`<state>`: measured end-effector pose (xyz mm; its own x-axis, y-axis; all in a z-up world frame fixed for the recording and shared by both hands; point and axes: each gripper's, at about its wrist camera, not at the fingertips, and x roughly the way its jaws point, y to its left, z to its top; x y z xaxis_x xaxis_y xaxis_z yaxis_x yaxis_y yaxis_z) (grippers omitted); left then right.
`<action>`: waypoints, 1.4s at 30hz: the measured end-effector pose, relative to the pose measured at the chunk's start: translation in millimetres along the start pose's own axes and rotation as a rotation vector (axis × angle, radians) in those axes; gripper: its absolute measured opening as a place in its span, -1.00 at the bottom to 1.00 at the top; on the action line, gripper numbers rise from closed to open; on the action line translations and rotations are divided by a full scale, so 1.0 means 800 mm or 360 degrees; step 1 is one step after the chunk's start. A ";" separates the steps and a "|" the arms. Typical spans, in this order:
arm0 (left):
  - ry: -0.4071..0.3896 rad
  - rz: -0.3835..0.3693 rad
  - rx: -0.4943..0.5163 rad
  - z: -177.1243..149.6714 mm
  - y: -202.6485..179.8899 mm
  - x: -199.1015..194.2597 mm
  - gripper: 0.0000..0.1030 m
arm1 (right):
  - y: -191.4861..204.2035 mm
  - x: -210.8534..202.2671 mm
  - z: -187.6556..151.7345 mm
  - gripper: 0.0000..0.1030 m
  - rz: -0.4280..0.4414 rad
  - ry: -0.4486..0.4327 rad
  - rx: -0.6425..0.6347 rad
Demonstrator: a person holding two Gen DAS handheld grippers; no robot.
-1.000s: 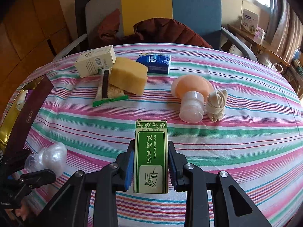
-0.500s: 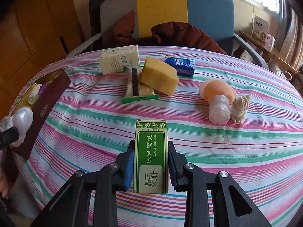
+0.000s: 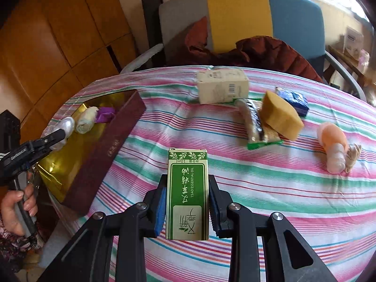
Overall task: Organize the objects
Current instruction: 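Carry the plastic bag and green tea box over the gold tray with both tools, then release the plastic bag with the left tool while the right tool lowers the tea box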
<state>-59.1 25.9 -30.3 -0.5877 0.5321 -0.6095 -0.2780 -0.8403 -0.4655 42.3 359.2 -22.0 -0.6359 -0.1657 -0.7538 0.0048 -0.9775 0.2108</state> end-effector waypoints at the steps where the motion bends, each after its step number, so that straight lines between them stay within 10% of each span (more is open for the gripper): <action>1: -0.0009 0.0053 -0.0011 0.005 0.012 -0.001 -0.29 | 0.013 0.001 0.005 -0.39 0.0022 -0.0005 -0.0025; 18: 0.0028 0.0462 -0.0252 0.035 0.117 0.002 0.00 | 0.206 0.043 0.051 -0.39 0.0332 0.0012 -0.0371; 42: -0.0238 0.0457 -0.0539 0.063 0.136 -0.081 0.03 | 0.330 0.191 0.071 -0.39 0.0371 0.0435 -0.0425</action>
<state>-89.8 -105.0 -9.3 -0.7147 0.2414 -0.6564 0.1608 -0.8567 -0.4902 -97.1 83.4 -46.4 -0.3671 -0.3786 -0.8496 0.3456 -0.9035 0.2533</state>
